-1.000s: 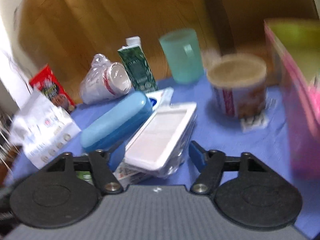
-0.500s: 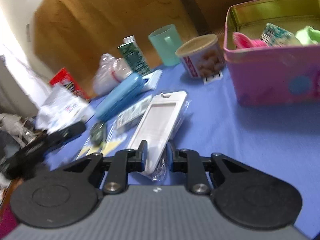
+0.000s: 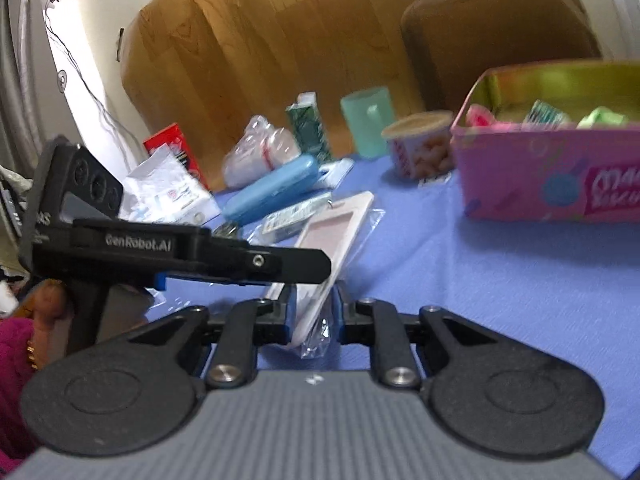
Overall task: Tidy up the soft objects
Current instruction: 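Carry the card holder into the tin with the right tool while the left tool also grips it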
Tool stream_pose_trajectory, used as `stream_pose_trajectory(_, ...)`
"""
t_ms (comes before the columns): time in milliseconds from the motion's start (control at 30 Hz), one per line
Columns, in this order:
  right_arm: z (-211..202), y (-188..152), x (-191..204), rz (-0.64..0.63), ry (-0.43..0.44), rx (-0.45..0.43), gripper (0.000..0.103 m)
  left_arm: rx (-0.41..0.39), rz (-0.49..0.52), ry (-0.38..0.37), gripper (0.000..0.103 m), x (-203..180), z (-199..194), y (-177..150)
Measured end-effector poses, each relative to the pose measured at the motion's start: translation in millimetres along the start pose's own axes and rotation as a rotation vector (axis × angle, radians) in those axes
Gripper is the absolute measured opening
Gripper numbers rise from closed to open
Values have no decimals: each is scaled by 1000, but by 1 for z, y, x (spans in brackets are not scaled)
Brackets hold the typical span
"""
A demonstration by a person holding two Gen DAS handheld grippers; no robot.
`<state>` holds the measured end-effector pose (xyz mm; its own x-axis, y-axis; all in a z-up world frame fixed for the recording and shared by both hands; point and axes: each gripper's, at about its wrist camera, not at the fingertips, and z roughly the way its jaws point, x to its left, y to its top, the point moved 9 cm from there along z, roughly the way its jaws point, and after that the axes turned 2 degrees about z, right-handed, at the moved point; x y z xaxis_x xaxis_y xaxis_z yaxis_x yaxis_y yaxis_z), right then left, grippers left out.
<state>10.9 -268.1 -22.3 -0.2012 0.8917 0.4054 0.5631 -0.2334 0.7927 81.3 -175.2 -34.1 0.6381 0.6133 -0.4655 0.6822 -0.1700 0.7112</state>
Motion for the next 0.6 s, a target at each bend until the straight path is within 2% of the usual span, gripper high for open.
stream_pose_trajectory(133,-16,24,-14,-9,-42,-106,21,-29,72,-15,63,-29,15,33)
stream_pose_trajectory(333,-45,70,-58,-18,-191,-268,21,-60,208,-41,65,-91,64,87)
stream_pose_trajectory(500,-62,97,-110,14,-298,-352,21,-78,305,-34,69,-134,119,113)
stream_pose_trajectory(600,-62,107,-143,51,-367,-368,21,-55,317,-21,73,-147,152,119)
